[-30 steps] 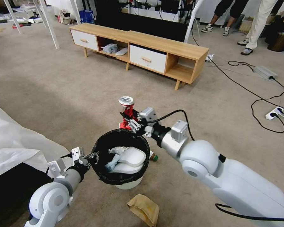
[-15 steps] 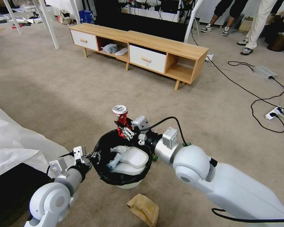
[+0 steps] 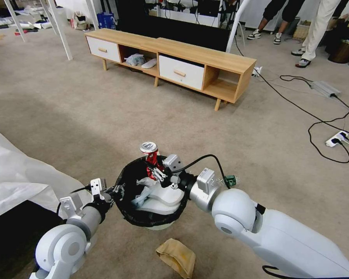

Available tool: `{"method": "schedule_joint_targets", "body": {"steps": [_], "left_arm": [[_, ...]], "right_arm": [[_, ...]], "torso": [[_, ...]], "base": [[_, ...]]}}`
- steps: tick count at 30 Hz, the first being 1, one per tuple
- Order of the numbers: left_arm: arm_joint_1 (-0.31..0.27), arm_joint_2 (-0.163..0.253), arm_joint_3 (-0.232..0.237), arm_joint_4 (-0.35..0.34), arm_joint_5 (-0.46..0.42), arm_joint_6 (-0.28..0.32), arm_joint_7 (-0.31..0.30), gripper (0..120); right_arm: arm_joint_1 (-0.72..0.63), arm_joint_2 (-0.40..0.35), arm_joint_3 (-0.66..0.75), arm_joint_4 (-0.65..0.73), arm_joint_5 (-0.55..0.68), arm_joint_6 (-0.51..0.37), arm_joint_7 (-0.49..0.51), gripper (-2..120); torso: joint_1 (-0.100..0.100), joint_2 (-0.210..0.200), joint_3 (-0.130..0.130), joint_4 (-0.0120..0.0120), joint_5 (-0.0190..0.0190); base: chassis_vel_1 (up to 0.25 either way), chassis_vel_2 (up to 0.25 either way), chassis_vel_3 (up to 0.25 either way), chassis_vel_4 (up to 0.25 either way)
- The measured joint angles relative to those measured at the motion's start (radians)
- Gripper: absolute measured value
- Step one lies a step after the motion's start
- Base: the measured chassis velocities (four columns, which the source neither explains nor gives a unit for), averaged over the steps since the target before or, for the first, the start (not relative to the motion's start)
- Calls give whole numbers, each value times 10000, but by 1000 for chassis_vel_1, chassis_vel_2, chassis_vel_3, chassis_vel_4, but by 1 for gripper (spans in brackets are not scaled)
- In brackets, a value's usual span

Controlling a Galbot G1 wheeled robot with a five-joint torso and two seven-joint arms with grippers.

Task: Pick up the trash bin and place the garbage on the floor into it.

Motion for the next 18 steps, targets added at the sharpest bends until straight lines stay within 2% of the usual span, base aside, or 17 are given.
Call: {"method": "schedule_joint_targets", "body": {"steps": [17, 18], "left_arm": [[161, -123, -76, -149, 15, -38, 1, 0], [161, -130, -83, -172, 0, -39, 1, 0]], "right_arm": [[-129, 192, -450, -357, -199, -122, 197, 20], [-146, 225, -487, -412, -199, -142, 243, 25]], "torso": [[0, 1, 0, 0, 0], [0, 0, 0, 0, 0]], "base": [[0, 0, 0, 0], [0, 0, 0, 0]]}}
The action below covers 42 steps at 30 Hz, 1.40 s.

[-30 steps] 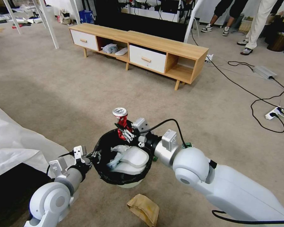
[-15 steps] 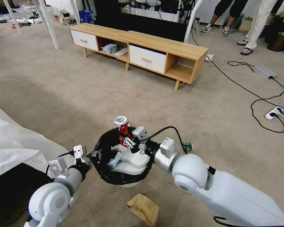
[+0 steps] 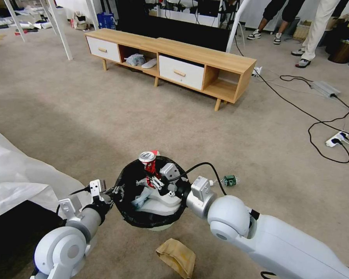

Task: Pick up the trash bin and place the garbage on the floor into it.

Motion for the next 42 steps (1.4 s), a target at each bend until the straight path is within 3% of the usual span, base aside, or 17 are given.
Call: {"method": "schedule_joint_targets", "body": {"steps": [11, 13, 17, 33, 42], "left_arm": [[12, -33, -128, -41, -98, -19, 8, 0], [12, -32, -147, -50, -134, -20, 8, 0], [10, -34, -152, -78, -187, -24, 1, 0], [40, -106, -173, -69, -207, -29, -25, 0], [62, -150, -162, 27, -102, -37, -373, 0]], "right_arm": [[-57, 194, -177, -291, -6, -37, 102, 61], [-74, 225, -197, -353, -18, -36, 107, 73], [-99, 276, -207, -416, -19, -36, 115, 82], [-141, 284, -205, -453, -37, 2, 124, 83], [128, 304, -33, -15, 79, 6, 162, 83]], "torso": [[0, 0, 0, 0, 0], [0, 0, 0, 0, 0], [0, 0, 0, 0, 0], [0, 0, 0, 0, 0], [0, 0, 0, 0, 0]], "base": [[0, 0, 0, 0], [0, 0, 0, 0], [0, 0, 0, 0], [0, 0, 0, 0], [0, 0, 0, 0]]}}
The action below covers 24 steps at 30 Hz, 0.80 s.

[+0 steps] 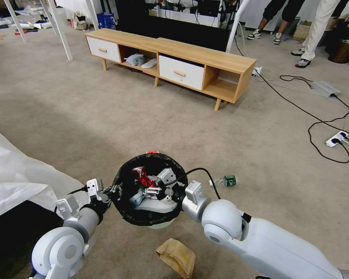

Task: Pick up the trash bin and place the garbage on the floor into it.

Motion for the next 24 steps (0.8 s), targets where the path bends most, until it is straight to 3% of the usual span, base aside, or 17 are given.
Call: {"method": "schedule_joint_targets", "body": {"steps": [24], "left_arm": [[81, -129, -64, 322, 289, -69, -166, 0]], "right_arm": [[592, -435, 993, 1330, 487, 154, -296, 84]], "torso": [[0, 0, 0, 0, 0]], "base": [[0, 0, 0, 0]]}}
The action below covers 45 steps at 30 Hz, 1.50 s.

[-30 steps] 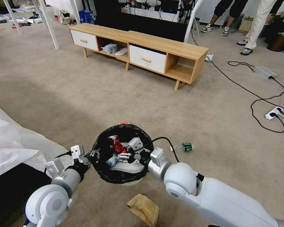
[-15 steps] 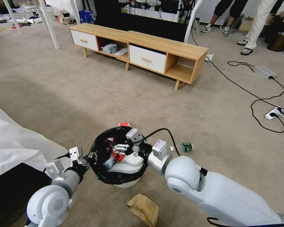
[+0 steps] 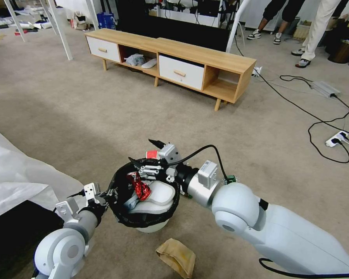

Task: Pick up the trash bin and place the garbage on the floor into it.

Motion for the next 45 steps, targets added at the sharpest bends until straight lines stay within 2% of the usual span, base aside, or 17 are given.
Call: {"method": "schedule_joint_targets", "body": {"steps": [8, 11, 14, 17, 21, 27, 30, 36, 44, 45], "left_arm": [[463, -178, -209, -650, 169, -31, 5, 0], [837, -383, -423, -1126, 309, -59, 23, 0], [917, -416, -458, -1189, 379, -77, 46, 0], [1390, -661, -640, -1411, 845, -188, 237, 0], [1571, -810, -708, -1503, 1099, -231, 313, 0], [2033, -1180, -1213, -1656, 1766, -442, 512, 0], [2340, -1256, -1731, -1658, 1906, -612, 618, 0], [2429, -1169, -2243, -1617, 1678, -695, 583, 0], [2240, -1067, -2409, -1474, 1467, -696, 513, 0], [2157, -1048, -2411, -1419, 1418, -695, 509, 0]], "right_arm": [[-274, -147, 936, 13, -23, 356, -1, 87], [-550, -300, 1664, -37, 85, 394, -17, 89], [-626, -329, 1793, -44, 86, 401, -23, 90], [-1221, -472, 2366, -83, 68, 416, -22, 93], [-1693, -534, 2615, -106, -6, 429, -13, 95], [-2363, -574, 2790, -232, -240, 499, 36, 96], [-2477, -505, 2704, -451, -268, 511, 117, 96], [-2543, -435, 2092, -781, -158, 485, 356, 96], [-2571, -529, 1480, -1053, 242, 147, 728, 96], [-2569, -615, 1354, -1060, 540, -134, 830, 97]], "torso": [[0, 0, 0, 0, 1], [0, 1, -1, 0, 2], [-1, 0, -1, 0, 2], [0, 0, 0, 1, 1], [-1, 0, -1, 0, 1], [0, 0, -1, -1, 1], [-1, 1, -1, 0, 0], [0, 1, 0, 1, 0], [-1, 0, -1, 1, 0], [-1, 1, -1, 0, -1]], "base": [[0, 0, 0, 0], [0, 0, 0, 0], [0, 0, 0, 0], [0, 0, 0, 0], [0, 0, 0, 0], [0, 0, 0, 0], [0, 0, 0, 0], [0, 0, 0, 0], [0, 0, 0, 0], [0, 0, 0, 0]]}}
